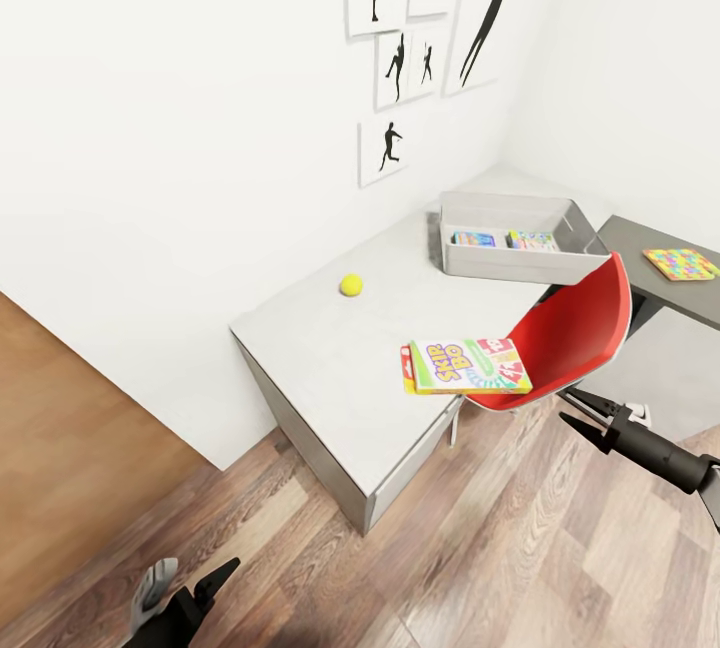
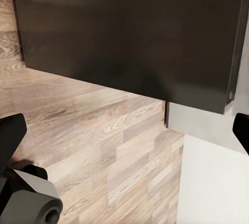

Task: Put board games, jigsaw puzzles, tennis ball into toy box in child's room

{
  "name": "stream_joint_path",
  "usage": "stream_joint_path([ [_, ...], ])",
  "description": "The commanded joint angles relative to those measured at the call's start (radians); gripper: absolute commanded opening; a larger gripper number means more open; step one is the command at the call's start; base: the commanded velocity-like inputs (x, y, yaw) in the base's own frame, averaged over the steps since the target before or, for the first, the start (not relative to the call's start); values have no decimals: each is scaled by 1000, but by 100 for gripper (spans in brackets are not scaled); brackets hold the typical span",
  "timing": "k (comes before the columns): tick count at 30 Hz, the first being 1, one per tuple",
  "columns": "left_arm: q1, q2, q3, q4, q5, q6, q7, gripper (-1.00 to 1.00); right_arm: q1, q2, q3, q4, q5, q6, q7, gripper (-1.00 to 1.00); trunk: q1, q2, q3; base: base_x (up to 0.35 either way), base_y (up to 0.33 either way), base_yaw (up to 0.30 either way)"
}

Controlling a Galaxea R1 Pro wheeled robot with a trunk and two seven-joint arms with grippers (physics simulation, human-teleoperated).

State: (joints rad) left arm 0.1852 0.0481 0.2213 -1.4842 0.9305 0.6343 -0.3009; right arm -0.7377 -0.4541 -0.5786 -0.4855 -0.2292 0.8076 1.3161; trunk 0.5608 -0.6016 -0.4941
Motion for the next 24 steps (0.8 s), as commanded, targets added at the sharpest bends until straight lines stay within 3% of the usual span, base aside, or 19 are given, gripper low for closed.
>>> stream_joint_path([
  [1,0,0,1,-1,4,7,-1,100,-1,0,-2,0,-1,7,2,100,4,-8,-4,0,0,0],
  [24,-4,1,1,-1,4,8,-1,100,-32,2,0,14,-4,-18,3,100,92,-169,-76,0,0,0],
])
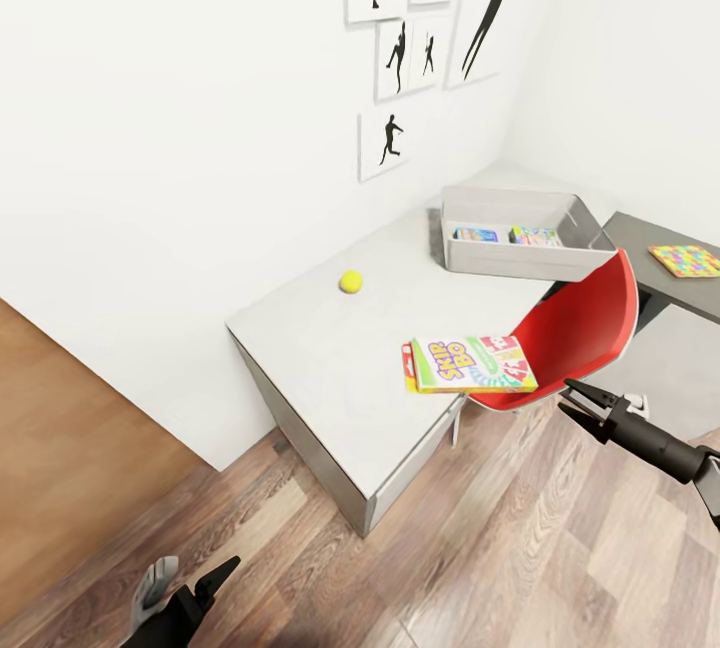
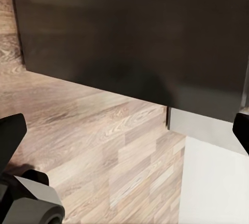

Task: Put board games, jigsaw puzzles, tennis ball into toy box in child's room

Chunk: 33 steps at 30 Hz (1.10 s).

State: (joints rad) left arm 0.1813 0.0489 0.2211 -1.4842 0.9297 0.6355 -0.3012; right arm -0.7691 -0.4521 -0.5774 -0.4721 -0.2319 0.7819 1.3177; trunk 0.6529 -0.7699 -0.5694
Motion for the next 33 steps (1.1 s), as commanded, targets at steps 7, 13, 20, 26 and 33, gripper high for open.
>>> stream_joint_path([
  [7,0,0,1,-1,4,7,-2,100,-2,-1,-1,1,-1,7,4,100,27,-50,-23,0,0,0],
  [13,0,0,1,-1,4,7,-2,100,-2,-3,-2,0,-1,7,8,100,50,-92,-42,0,0,0],
  [20,-1,1,1,0,4,7,-2,100,-3,-2,-1,0,-1,7,6,100,77,-141,-64,0,0,0],
  [26,-2,1,1,1,4,7,-2,100,-3,1,-1,0,-1,7,4,100,100,-183,-82,0,0,0],
  [33,-3,1,1,2,3,7,-3,100,-3,5,-1,0,2,6,1,100,127,-232,-104,0,0,0],
])
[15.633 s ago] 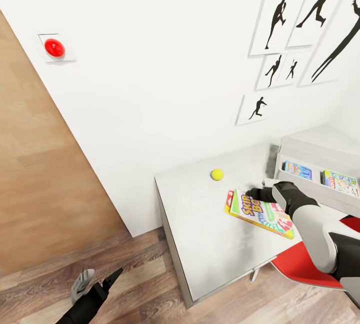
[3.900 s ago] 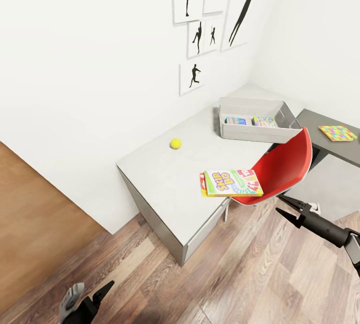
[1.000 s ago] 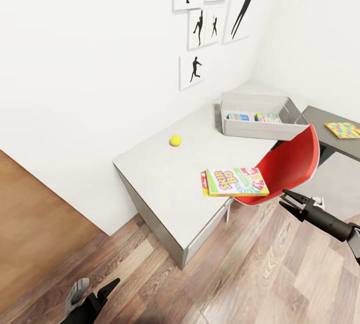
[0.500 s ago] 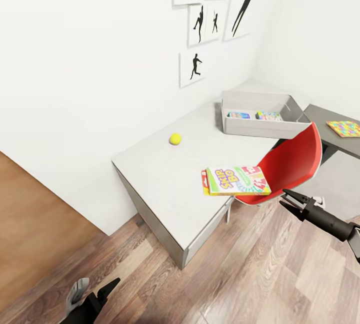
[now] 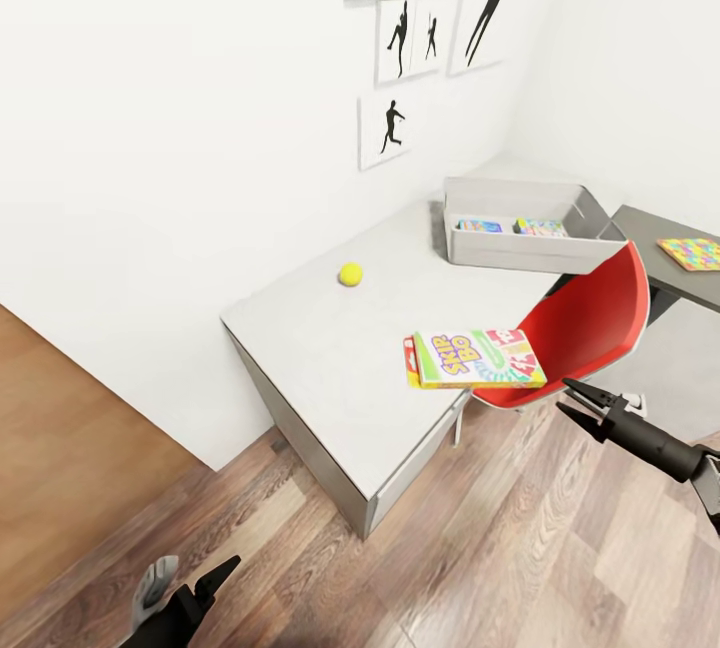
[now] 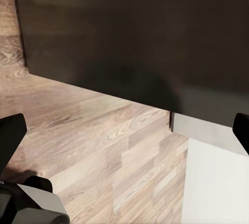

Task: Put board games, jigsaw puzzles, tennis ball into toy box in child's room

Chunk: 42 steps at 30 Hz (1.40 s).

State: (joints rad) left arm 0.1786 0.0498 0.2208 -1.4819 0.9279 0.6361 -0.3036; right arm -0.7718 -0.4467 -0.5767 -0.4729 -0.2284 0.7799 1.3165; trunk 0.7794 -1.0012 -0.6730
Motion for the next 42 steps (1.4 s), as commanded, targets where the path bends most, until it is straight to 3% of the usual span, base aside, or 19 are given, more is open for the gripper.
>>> stream_joint_path([
  [1,0,0,1,-1,5,7,-1,100,-1,0,-2,0,-1,8,2,100,4,-8,-4,0,0,0],
  [3,0,0,0,-1,4,6,-1,100,-1,1,-2,0,-1,7,1,100,12,-22,-10,0,0,0],
  [42,-1,0,-26,-3,-4,1,-2,100,-42,4,-2,0,-4,7,-21,100,12,-22,-10,0,0,0],
])
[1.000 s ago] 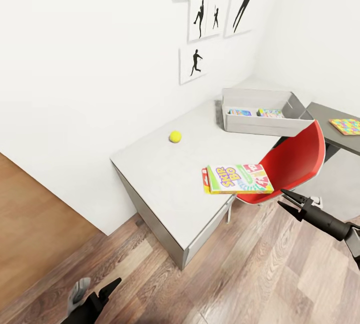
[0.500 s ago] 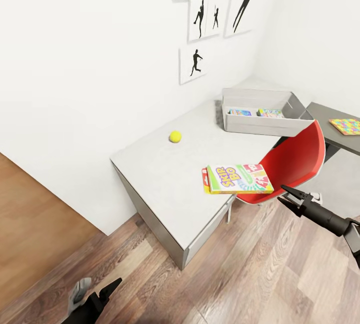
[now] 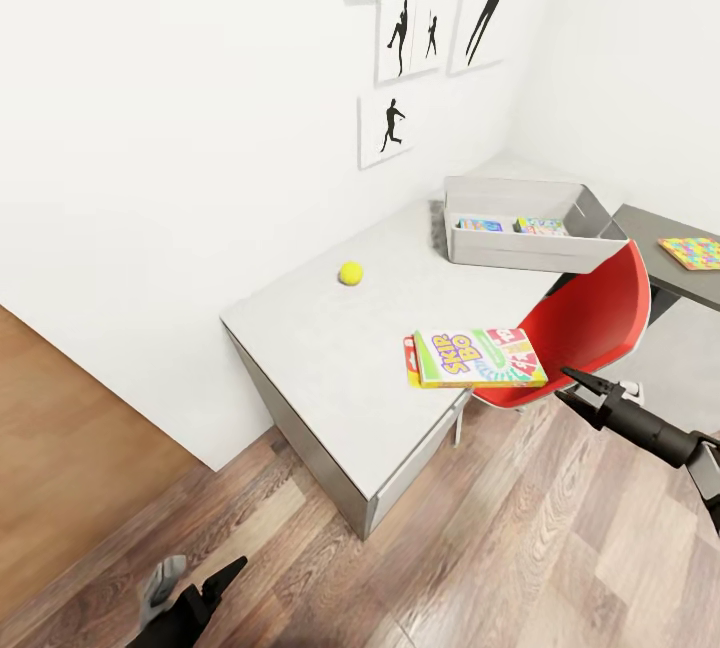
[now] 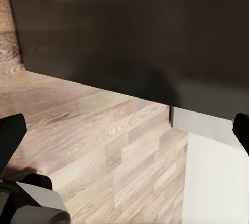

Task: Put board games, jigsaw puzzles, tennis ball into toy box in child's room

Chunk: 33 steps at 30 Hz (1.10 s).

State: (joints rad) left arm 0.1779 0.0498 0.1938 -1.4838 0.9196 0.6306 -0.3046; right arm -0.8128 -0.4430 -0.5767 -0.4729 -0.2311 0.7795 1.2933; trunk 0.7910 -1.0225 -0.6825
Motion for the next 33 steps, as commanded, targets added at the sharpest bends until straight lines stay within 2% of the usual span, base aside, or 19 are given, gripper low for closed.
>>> stream_joint_path([
  [1,0,0,-5,-1,4,5,-1,100,-1,0,-2,0,-1,7,-1,100,0,-1,-1,0,0,0],
  [14,0,1,-34,-1,3,0,1,100,-22,1,-2,3,-1,7,-10,100,0,-1,-1,0,0,0],
  [24,0,2,-39,-1,2,-1,1,100,-30,5,-2,3,-1,7,-18,100,0,-1,-1,0,0,0],
  [33,0,2,-40,-1,2,-2,1,100,-33,16,-3,3,-2,7,-56,100,0,-1,-1,0,0,0],
])
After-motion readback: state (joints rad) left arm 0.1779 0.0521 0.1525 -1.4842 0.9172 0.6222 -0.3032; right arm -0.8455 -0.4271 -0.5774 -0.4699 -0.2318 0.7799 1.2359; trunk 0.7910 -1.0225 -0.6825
